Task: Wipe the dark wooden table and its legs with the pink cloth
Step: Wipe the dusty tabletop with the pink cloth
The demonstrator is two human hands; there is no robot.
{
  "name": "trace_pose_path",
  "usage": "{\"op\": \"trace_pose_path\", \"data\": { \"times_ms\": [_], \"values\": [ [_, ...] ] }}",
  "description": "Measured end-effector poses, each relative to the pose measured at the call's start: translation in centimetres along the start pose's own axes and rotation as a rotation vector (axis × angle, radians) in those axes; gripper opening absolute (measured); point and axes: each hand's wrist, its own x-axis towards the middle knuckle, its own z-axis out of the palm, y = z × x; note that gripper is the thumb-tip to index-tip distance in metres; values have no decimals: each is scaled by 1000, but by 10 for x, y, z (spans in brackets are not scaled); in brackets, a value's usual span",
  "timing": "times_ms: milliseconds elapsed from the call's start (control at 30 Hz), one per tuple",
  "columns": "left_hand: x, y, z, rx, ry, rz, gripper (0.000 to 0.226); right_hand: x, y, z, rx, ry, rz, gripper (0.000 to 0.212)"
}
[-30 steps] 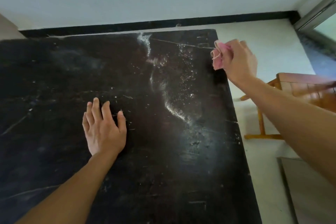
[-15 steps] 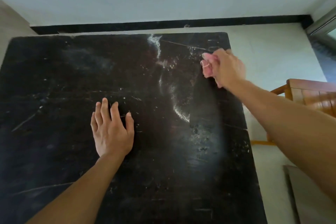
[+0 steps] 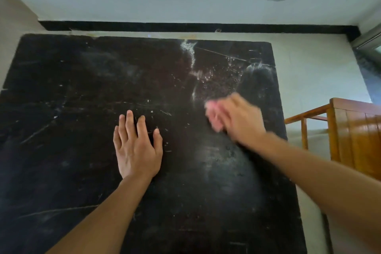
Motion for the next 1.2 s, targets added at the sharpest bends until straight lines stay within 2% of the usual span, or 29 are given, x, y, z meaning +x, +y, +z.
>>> {"op": "trace_pose_path", "data": {
  "times_ms": [100, 167, 233, 367, 433, 500, 567, 633, 700, 833, 967, 1033, 1133, 1200],
  "values": [
    [-4, 1, 0, -16, 13, 6, 53, 86, 39, -20, -16, 11, 429, 21],
    [-1, 1, 0, -13, 25, 14, 51, 106, 46, -35, 23, 97, 511, 26],
    [0, 1, 0, 0, 19, 18, 52, 80, 27, -42, 59, 107, 371, 24],
    [-3, 3, -1, 2, -1, 8, 55, -25, -40, -24, 100, -146, -112, 30],
    [-2, 3, -2, 10, 3, 16, 56, -40, -49, -8, 84, -125, -280, 27],
    [1, 2, -1, 18, -2, 20, 57, -15, -42, 6, 62, -45, -241, 27],
    [0, -1, 0, 28, -19, 15, 57, 29, -28, 13, 8, -4, -76, 28],
    [-3, -2, 0, 30, -21, 13, 56, 73, -12, 9, -55, -41, 106, 29],
    [-5, -3, 0, 25, -2, 12, 55, 97, -5, -4, -50, -56, 171, 28],
    [0, -1, 1, 40, 49, 46, 60, 48, -32, -32, 35, 3, 9, 21],
    [0, 2, 2, 47, 34, 35, 62, -42, -67, -21, 88, -240, -333, 24],
    [1, 0, 2, 57, 44, 40, 61, -34, -64, -6, 67, -246, -378, 23],
    [3, -2, 4, 77, 45, 37, 61, 49, -47, 12, -16, -67, -89, 28],
    [0, -2, 4, 87, 43, 42, 61, 113, -24, 13, -96, -63, 131, 26]
  ]
}}
